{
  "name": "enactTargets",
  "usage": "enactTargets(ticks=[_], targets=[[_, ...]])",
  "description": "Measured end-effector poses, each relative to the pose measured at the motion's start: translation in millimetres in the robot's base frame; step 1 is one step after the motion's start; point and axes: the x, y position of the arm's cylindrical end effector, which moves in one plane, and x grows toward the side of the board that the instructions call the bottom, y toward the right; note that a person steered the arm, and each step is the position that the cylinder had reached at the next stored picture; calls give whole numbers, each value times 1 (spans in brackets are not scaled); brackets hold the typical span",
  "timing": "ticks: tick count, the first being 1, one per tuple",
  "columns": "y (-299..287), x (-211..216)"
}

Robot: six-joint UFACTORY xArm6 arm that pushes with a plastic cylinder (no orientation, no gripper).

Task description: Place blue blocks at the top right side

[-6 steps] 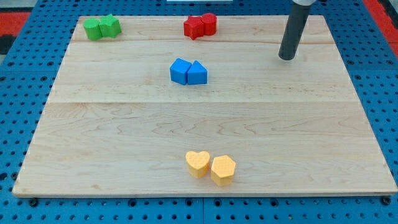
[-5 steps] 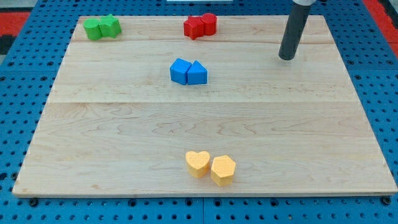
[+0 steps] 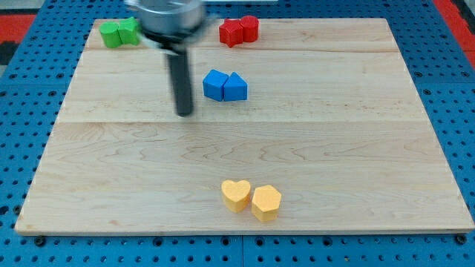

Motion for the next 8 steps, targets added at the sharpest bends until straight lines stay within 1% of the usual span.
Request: enactTargets(ticks=[1, 2, 3, 6, 7, 8], targets=[[10, -41], [64, -37], [97, -20], [159, 6], [191, 5], [220, -25]])
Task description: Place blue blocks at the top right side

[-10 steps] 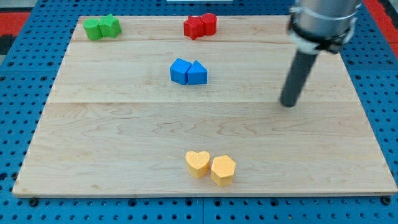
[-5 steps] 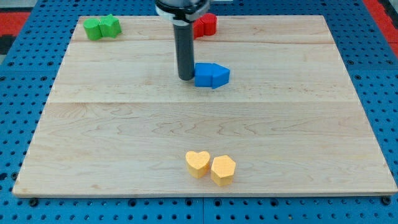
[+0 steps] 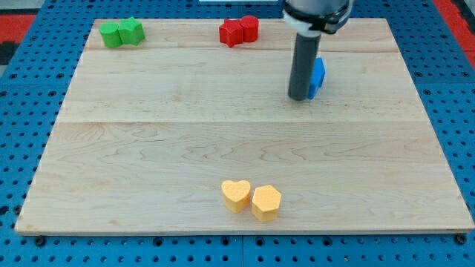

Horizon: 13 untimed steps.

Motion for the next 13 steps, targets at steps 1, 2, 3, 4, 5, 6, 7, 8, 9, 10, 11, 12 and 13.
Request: enactTargets(ticks=[1, 2, 3, 4, 5, 6, 7, 8, 9, 10, 11, 12, 13], targets=[[26, -35], [58, -63], [76, -78], [76, -76], [76, -48], [76, -33], [76, -33], [78, -33], [82, -33], [86, -33], [91, -33], [98, -33], [101, -33]])
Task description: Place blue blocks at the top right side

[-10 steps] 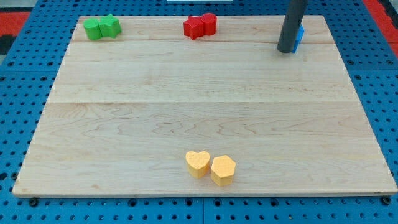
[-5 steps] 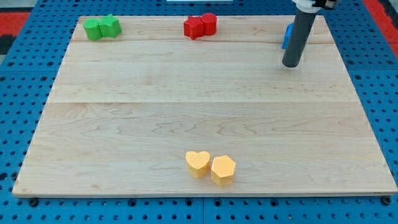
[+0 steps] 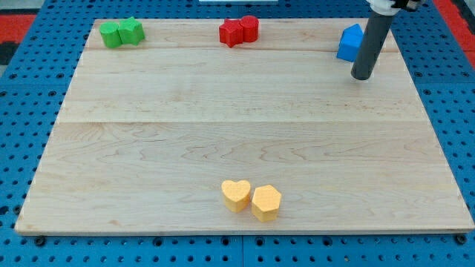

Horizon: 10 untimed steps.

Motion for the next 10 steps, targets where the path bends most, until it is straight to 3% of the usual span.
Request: enactTargets(ticks=[2, 4, 6, 7, 8, 9, 10], targets=[[5, 3], [61, 2], [44, -73], [-6, -95], [-31, -85], [17, -20], [-12, -7]])
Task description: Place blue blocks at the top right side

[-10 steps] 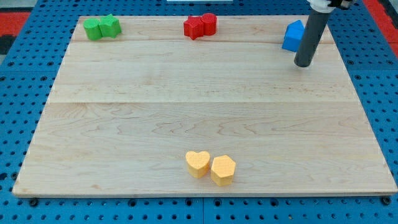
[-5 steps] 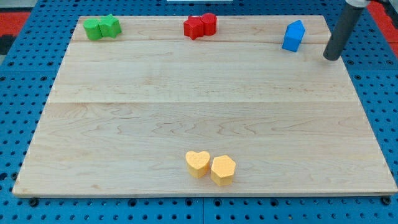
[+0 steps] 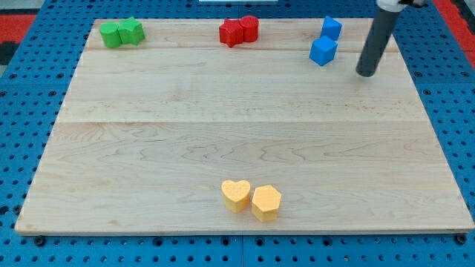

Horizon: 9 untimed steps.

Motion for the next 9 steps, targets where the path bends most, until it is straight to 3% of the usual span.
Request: enactTargets(ticks=[1, 3, 6, 9], targets=[[-34, -12], [-42, -33], [-90, -33], [-36, -48]])
